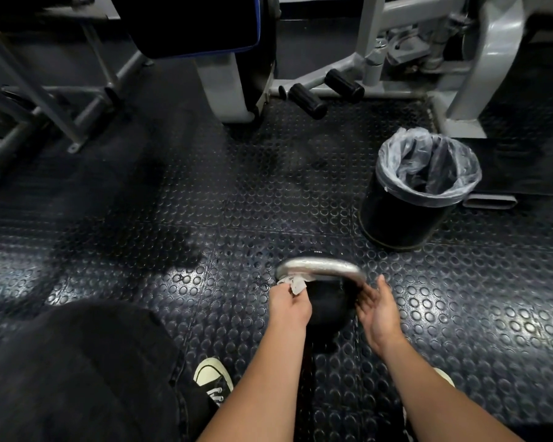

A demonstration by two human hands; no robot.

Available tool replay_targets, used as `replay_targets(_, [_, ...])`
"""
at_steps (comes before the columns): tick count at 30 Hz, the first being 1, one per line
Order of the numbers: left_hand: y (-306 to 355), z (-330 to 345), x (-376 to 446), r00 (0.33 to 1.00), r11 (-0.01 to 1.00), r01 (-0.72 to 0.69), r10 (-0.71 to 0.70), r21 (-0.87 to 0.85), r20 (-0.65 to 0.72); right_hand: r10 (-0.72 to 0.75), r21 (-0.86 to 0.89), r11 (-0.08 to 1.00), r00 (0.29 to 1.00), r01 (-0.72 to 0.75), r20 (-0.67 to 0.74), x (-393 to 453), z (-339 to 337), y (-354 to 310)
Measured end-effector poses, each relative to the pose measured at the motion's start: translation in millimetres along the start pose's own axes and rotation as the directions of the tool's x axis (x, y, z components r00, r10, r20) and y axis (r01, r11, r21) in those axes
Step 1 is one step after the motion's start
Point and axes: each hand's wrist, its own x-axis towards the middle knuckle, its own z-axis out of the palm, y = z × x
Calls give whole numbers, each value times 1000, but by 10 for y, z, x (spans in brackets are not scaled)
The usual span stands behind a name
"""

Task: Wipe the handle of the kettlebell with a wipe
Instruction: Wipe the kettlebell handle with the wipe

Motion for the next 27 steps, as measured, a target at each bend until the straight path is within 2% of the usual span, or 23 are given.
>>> replay_targets(1, [29, 5, 10, 1000, 999, 5, -5, -33, -1, 0, -4, 1000, 1000, 0, 1, -7, 3, -6])
replay_targets(3, [50, 7, 62, 998, 999, 48, -47, 19, -48, -1, 0, 1000, 1000, 1, -1, -20, 12, -18])
replay_targets(6, [-10, -67, 58, 977, 954, -97, 146, 283, -157, 1, 16, 1000, 1000, -1, -4, -44, 33, -45])
replay_targets(12, [23, -103, 55, 982, 989, -40, 65, 139, -180, 6, 32, 999, 1000, -5, -9, -71, 40, -67])
replay_targets(14, [23, -108, 64, 967, 980, -55, 100, 189, -235, 11, 28, 1000, 1000, -11, -16, -60, 46, -68])
replay_targets(16, [7, -103, 70, 972, 977, -31, 79, 211, -221, 15, 28, 999, 1000, -15, -17, -71, 62, -74])
replay_targets(20, [58, -109, 80, 980, 995, 75, -61, 70, -189, 17, 41, 999, 1000, -16, -22, -79, 54, -85])
replay_targets(21, [106, -129, 55, 979, 994, 96, -104, -55, -176, 16, 40, 999, 1000, -15, -27, -75, 52, -82])
replay_targets(22, [147, -129, 95, 964, 916, 219, -256, -336, -71, 16, 42, 999, 999, -15, -29, -76, 51, -82])
replay_targets(23, [171, -117, 47, 929, 772, 353, -358, -528, 97, 17, 48, 999, 999, -16, -29, -84, 49, -82])
replay_targets(25, [214, -124, 74, 887, 605, 439, -411, -665, 211, 19, 62, 998, 1000, -18, -21, -104, 59, -92])
replay_targets(26, [255, -135, 84, 891, 621, 432, -405, -654, 204, 20, 68, 998, 1000, -19, -16, -115, 66, -101])
replay_targets(27, [286, -149, 57, 910, 685, 402, -376, -608, 178, 19, 70, 997, 1000, -19, -13, -117, 69, -107])
